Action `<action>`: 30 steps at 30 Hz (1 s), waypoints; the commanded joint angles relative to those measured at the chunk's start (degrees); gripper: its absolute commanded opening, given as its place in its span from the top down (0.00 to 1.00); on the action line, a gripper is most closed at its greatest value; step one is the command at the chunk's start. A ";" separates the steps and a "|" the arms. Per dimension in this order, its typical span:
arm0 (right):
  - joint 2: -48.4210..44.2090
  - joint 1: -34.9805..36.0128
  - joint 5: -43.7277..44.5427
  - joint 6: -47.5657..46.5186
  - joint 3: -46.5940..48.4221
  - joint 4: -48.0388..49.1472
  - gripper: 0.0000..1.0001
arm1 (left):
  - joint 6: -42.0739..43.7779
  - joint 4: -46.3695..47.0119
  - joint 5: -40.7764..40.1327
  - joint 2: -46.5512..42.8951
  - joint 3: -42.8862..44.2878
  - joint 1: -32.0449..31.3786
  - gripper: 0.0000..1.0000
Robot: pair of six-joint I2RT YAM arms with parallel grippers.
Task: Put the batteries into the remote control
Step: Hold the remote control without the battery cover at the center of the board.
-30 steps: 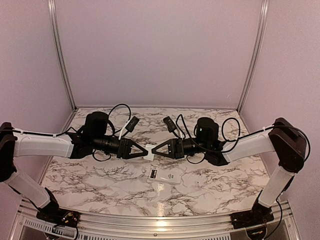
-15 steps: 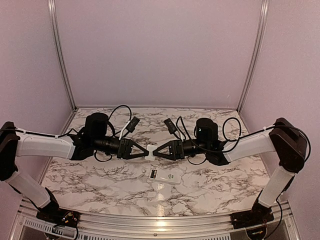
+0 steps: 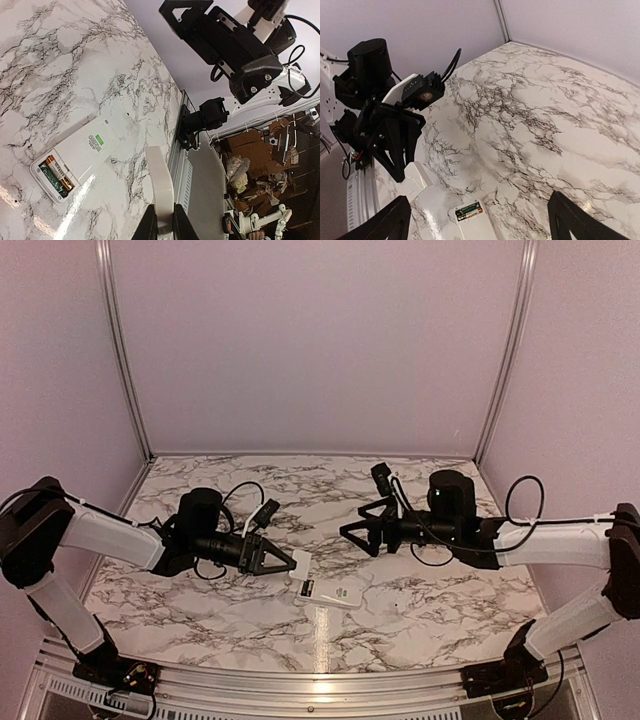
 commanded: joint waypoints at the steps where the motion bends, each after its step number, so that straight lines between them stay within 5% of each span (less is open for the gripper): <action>1: -8.01 -0.10 11.87 -13.12 -4.52 1.13 0.02 | -4.91 4.47 -1.36 3.03 -0.65 0.74 1.00; 6: -10.82 -0.14 11.84 -17.23 -4.56 1.16 0.01 | -10.48 9.90 0.42 8.56 -0.22 1.13 1.00; 10: -5.67 -0.11 8.43 -22.10 1.73 -7.79 0.01 | -16.41 17.85 1.50 12.91 -0.80 1.51 1.00; 17: 2.89 -0.04 -2.40 -28.16 8.21 -18.41 0.01 | -17.10 14.98 0.45 17.26 -0.06 2.27 1.00; 30: 6.08 1.53 -2.57 -32.67 7.72 -20.26 0.03 | -15.52 12.10 0.53 21.11 1.84 2.27 1.00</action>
